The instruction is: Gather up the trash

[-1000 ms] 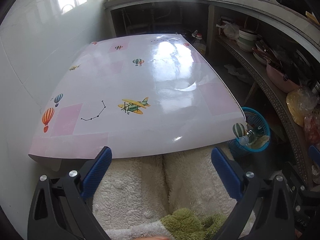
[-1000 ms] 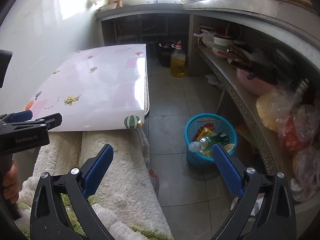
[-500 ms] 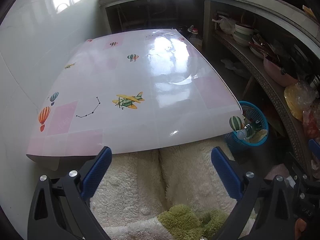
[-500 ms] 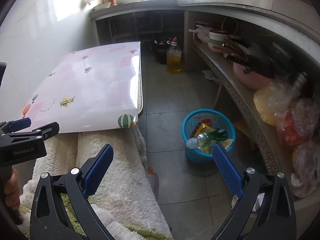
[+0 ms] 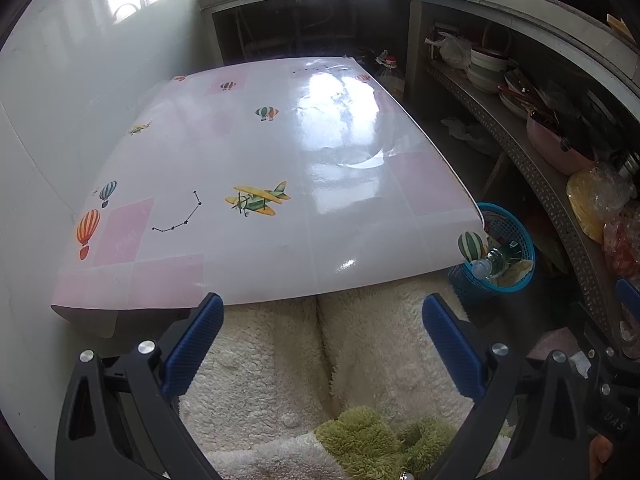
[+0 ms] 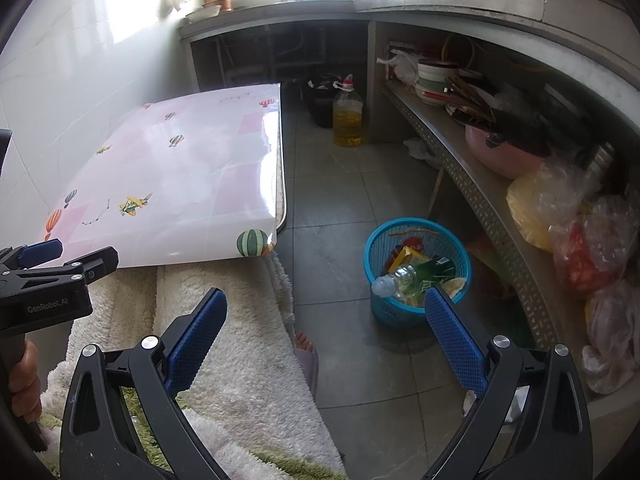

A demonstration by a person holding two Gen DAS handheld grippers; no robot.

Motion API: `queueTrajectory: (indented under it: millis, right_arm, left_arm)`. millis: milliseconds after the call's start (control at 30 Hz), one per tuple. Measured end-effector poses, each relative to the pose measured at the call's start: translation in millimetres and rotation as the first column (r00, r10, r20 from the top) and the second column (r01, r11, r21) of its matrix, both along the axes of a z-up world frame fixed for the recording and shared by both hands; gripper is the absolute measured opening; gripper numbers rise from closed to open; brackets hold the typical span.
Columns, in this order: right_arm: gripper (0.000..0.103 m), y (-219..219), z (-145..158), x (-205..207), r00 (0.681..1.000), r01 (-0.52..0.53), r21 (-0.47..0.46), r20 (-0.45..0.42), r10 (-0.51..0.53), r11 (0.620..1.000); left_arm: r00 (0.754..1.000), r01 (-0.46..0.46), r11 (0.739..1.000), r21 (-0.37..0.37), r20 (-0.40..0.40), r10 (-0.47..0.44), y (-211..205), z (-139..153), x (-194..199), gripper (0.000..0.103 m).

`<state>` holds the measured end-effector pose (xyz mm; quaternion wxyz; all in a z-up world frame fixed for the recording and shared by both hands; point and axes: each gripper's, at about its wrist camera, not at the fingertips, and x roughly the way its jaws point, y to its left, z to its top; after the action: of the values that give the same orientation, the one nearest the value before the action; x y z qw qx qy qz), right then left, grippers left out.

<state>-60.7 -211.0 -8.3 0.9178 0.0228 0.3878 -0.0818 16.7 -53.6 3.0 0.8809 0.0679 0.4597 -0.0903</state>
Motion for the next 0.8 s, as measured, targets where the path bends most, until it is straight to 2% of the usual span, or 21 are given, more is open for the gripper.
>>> queueTrajectory:
  millis: [800]
  right_arm:
    - [0.095,-0.8,0.4,-1.5,1.000,0.003,0.000,0.004,-0.003,1.000]
  left_arm:
    - [1.000,-0.004,1.000,-0.002,0.003,0.004,2.0,2.1,0.1,0.097]
